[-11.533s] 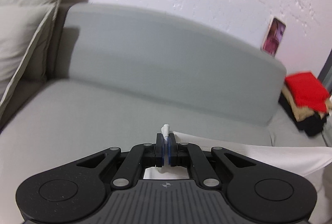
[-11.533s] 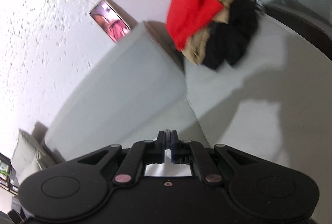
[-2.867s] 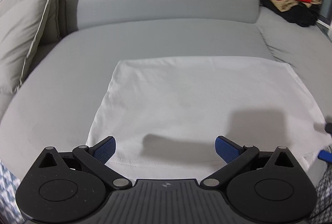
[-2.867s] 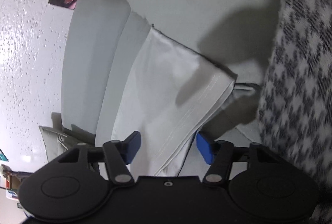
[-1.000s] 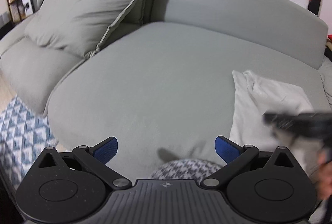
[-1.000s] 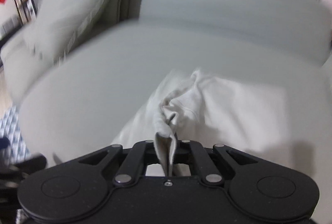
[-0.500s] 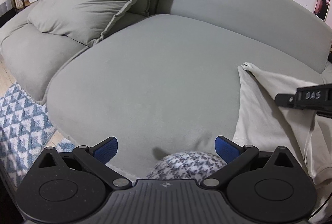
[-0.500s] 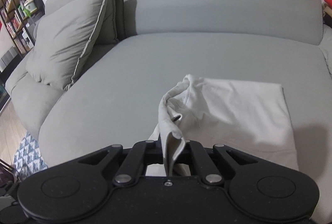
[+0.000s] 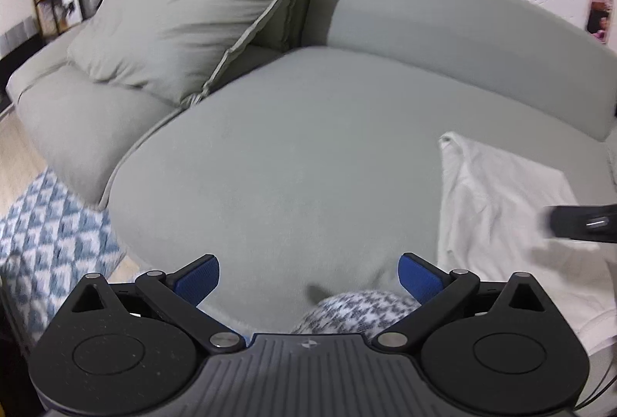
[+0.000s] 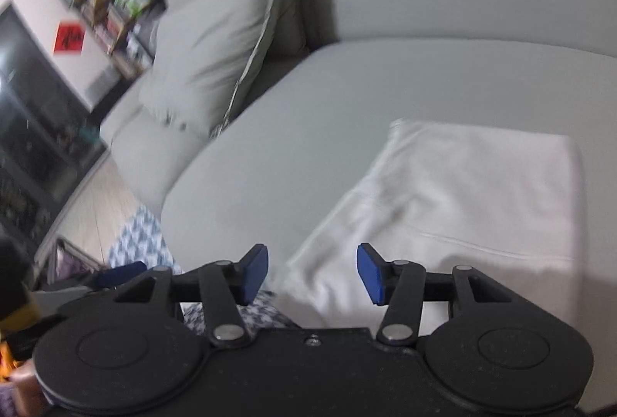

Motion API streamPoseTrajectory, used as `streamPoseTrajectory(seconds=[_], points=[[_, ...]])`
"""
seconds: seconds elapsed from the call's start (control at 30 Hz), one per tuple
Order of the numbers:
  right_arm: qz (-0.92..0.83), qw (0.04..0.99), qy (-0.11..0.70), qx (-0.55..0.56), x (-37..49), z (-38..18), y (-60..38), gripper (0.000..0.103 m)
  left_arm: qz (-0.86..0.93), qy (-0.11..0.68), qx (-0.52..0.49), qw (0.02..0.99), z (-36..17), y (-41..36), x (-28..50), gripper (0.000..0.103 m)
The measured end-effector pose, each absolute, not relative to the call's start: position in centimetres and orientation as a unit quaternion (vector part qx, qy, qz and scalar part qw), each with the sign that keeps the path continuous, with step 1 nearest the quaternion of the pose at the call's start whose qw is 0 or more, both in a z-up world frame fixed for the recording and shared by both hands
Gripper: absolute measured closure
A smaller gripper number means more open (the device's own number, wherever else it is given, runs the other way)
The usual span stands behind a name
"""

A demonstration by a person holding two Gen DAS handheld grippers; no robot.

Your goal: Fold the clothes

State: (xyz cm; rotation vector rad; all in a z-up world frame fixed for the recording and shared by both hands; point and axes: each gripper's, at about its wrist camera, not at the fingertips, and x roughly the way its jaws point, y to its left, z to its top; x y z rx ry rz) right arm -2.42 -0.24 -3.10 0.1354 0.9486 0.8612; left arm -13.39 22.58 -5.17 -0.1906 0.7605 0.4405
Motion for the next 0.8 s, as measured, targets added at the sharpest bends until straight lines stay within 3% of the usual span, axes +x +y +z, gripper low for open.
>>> streamPoseTrajectory(seconds=[0.03, 0.07, 0.13, 0.3, 0.4, 0.5, 0.8], points=[[0.389, 0.805, 0.441, 0.077, -2.3, -2.7, -2.2, 0.059, 0.193, 0.357, -0.092, 0.909, -4.8, 22.2, -13.4, 0.019], [0.371, 0.813, 0.440, 0.091, -2.3, -2.5, -4.2, 0.075, 0.172, 0.347, -0.091, 0.917, -4.5, 21.8, -13.3, 0.026], [0.332, 0.826, 0.443, 0.107, -1.7, -3.2, -7.2, 0.092, 0.132, 0.344, -0.082, 0.926, -3.9, 20.3, -12.0, 0.042], [0.309, 0.848, 0.429, 0.048, -2.2, -6.0, -8.1, 0.091, 0.058, 0.357, -0.046, 0.931, -5.5, 16.6, -5.3, 0.042], [0.312, 0.857, 0.406, -0.048, -3.0, -8.0, -6.0, 0.091, 0.084, 0.428, -0.010, 0.900, -8.9, 16.0, -0.9, 0.053], [0.298, 0.853, 0.415, -0.110, -4.1, -9.8, -5.8, 0.092, 0.119, 0.470, -0.015, 0.874, -10.2, 16.7, -0.2, 0.042], [0.300, 0.856, 0.422, 0.012, -2.9, -6.1, -13.3, 0.087, 0.099, 0.389, -0.003, 0.916, -5.6, 17.0, -4.2, 0.041]])
